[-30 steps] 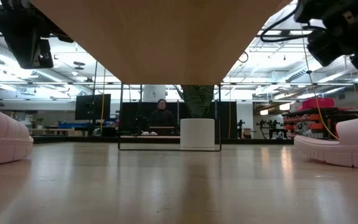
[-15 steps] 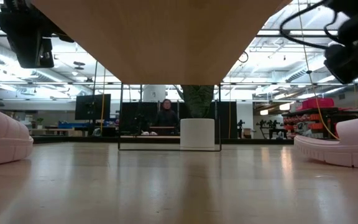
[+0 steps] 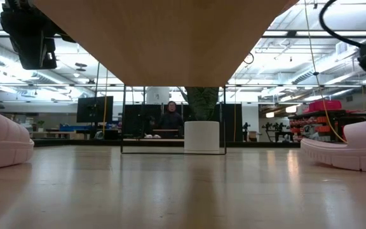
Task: Pick and place slides into the shelf
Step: Put the right pink slide on the shelf
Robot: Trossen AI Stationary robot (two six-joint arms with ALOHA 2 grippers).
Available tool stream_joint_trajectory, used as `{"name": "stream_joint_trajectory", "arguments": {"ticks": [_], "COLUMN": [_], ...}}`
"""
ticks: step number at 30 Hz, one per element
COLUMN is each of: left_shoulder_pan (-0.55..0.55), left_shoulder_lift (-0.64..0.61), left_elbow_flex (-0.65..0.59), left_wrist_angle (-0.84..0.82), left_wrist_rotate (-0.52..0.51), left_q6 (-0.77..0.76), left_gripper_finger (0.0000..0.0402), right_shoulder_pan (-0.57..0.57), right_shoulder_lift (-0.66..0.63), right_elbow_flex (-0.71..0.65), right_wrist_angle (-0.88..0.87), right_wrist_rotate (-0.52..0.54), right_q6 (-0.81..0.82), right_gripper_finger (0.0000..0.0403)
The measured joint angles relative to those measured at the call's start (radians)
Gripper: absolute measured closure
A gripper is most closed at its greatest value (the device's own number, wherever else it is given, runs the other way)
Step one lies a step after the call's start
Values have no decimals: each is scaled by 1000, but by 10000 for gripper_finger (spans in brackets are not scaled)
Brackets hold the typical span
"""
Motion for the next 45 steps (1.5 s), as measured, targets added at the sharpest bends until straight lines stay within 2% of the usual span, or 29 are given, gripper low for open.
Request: {"name": "stream_joint_trajectory", "arguments": {"ticks": [6,12,20,25,29,35,41,45], "left_shoulder_pan": [0,0,0,0,0,-1,-1,0], "left_shoulder_lift": [0,0,0,0,0,0,0,0], "left_elbow_flex": [0,0,0,0,0,0,0,0], "left_wrist_angle": [1,2,3,5,7,9,9,10], "left_wrist_rotate": [-10,-11,-11,-16,-19,-49,-52,-52], "left_q6": [1,26,27,28,28,30,30,29], "left_gripper_finger": [384,377,387,382,377,385,388,382], "right_shoulder_pan": [68,89,89,89,91,98,99,98], "right_shoulder_lift": [119,239,389,481,493,481,432,354], "right_elbow_flex": [0,0,0,9,10,6,0,27], "right_wrist_angle": [64,76,325,387,375,326,301,186], "right_wrist_rotate": [63,94,97,84,106,144,164,232], "right_q6": [65,86,76,98,112,115,112,110], "right_gripper_finger": [92,98,98,112,164,317,339,351]}}
